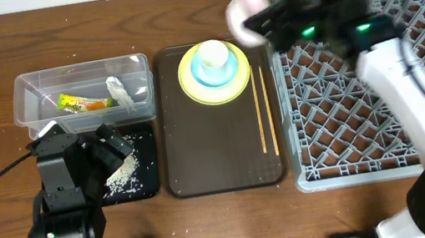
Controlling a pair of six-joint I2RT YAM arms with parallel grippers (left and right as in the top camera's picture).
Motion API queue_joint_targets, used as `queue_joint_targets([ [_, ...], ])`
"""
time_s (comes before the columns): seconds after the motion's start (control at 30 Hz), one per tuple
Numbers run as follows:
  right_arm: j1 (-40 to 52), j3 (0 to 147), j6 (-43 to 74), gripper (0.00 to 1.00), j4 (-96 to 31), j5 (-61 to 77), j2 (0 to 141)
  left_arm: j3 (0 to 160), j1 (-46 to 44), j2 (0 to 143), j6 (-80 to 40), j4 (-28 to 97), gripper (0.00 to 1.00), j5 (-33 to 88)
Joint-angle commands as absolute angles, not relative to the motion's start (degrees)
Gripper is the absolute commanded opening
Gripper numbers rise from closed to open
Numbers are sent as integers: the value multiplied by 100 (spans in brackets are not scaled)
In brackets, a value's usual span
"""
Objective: Sort waste into correct bins and load items into the dishwasher rack
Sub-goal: 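Lift the white bowl and carry it right to the dish rack, then lower the white bowl into the back-left slots of the rack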
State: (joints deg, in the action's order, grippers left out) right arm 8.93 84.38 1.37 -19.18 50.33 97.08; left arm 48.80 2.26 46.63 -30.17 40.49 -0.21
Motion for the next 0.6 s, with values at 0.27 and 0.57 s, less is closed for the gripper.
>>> queue_joint_targets([
  [0.27, -497, 8532, 1363, 1, -200, 7478, 10921, 4982, 268, 4674, -3006, 4049, 98, -69],
  [0.57, -720, 8532, 2853, 1, 1667, 8134, 12103, 4982, 266, 4674, -3006, 4049, 98, -71],
])
